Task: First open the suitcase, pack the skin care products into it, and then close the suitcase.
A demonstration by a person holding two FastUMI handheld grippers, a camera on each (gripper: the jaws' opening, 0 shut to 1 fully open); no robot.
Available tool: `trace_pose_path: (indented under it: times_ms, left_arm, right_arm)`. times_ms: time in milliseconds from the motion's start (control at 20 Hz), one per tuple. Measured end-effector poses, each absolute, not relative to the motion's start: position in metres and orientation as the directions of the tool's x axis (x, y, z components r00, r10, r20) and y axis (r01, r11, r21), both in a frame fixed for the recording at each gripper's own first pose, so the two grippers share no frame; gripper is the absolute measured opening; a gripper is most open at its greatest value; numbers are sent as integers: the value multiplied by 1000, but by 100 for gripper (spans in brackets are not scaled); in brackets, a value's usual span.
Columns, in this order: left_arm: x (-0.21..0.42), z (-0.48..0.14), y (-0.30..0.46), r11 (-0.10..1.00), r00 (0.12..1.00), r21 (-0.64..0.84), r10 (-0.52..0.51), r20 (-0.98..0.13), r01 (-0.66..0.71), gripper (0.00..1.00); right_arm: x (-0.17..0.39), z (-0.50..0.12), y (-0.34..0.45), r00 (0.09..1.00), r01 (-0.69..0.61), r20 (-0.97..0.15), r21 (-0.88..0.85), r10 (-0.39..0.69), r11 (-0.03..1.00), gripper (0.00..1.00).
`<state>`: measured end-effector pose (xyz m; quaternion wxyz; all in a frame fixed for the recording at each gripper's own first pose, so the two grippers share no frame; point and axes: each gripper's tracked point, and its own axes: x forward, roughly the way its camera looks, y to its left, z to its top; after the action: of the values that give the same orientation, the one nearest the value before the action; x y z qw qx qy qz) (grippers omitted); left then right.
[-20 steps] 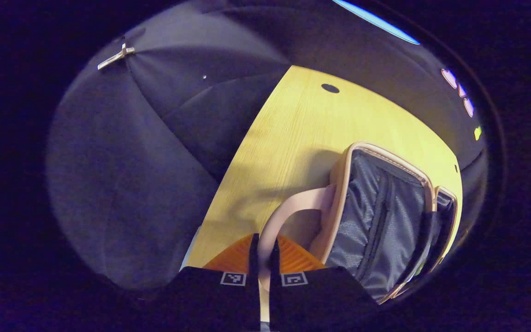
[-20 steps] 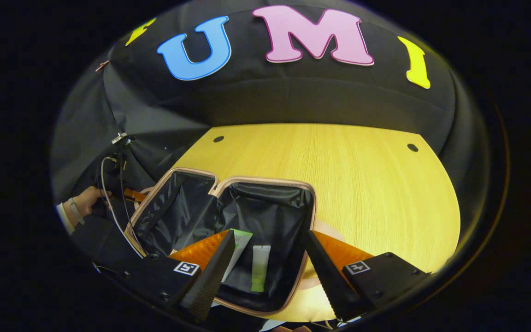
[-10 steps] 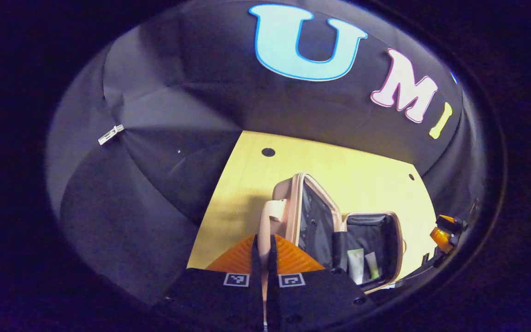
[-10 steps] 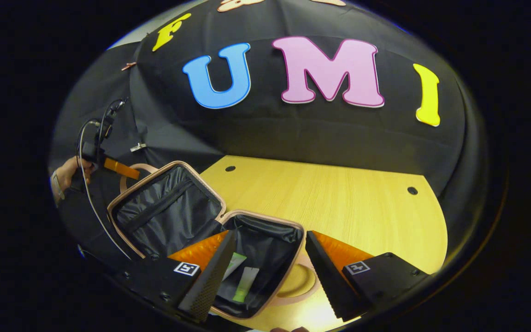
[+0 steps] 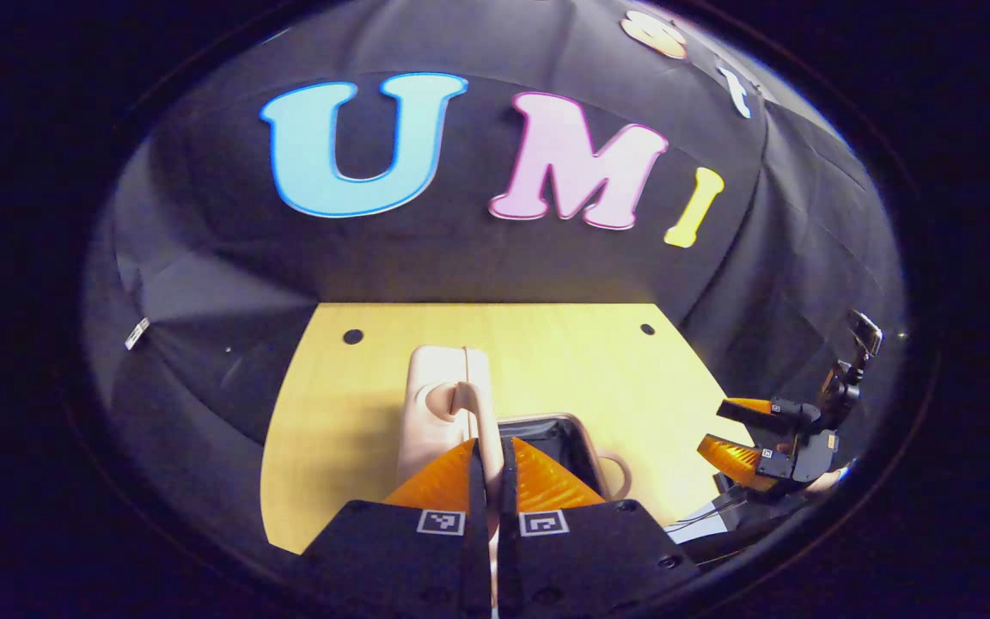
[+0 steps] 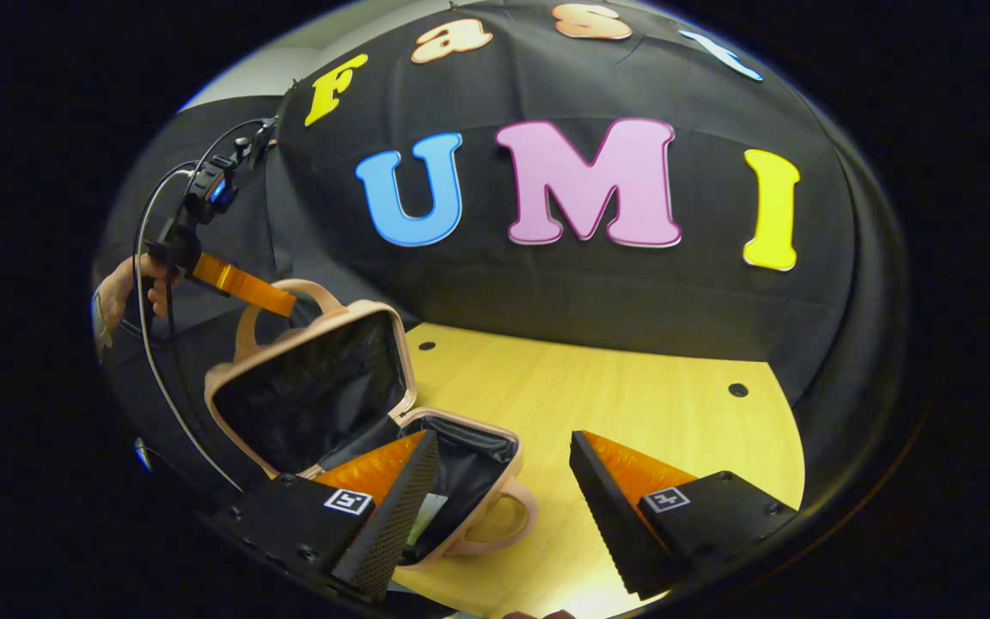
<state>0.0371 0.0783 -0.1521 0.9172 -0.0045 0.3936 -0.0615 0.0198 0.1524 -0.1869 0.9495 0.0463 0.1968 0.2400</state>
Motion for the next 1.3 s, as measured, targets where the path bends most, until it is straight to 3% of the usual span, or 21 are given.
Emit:
trace_pose_path:
  times_ms: [200, 500, 650, 850, 950, 1050, 1200, 1300]
  left_arm:
    - [41, -203, -20, 983, 644, -114, -181, -744, 145, 8]
    - [29, -330, -95, 965, 478, -242, -260, -839, 100, 9]
    - [23, -377, -103, 979, 408, -184, -203, -890, 88, 9]
    - [24, -375, -105, 990, 438, -59, -111, -892, 131, 13]
    - [33, -343, -116, 991, 527, -46, -108, -843, 129, 22]
    - [39, -293, -117, 993, 625, -30, -94, -775, 113, 56]
    - [40, -210, -120, 996, 779, 22, -58, -624, 92, 81]
    - [27, -153, -119, 992, 860, 78, -43, -509, 96, 85]
  right_arm:
    - [22, -143, 107, 892, -396, -194, 101, 408, 913, 97]
    - [5, -147, 47, 911, -328, -229, 99, 343, 939, 96]
    - [-6, -144, 21, 922, -307, -225, 78, 316, 949, 96]
    - [-24, -145, 3, 920, -324, -219, 47, 326, 945, 96]
    - [-30, -140, 2, 913, -344, -213, 55, 347, 937, 96]
    - [-35, -127, 4, 906, -376, -185, 57, 380, 925, 97]
    - [-37, -109, 8, 893, -419, -155, 61, 423, 906, 97]
    - [-31, -90, 8, 897, -423, -124, 44, 425, 905, 97]
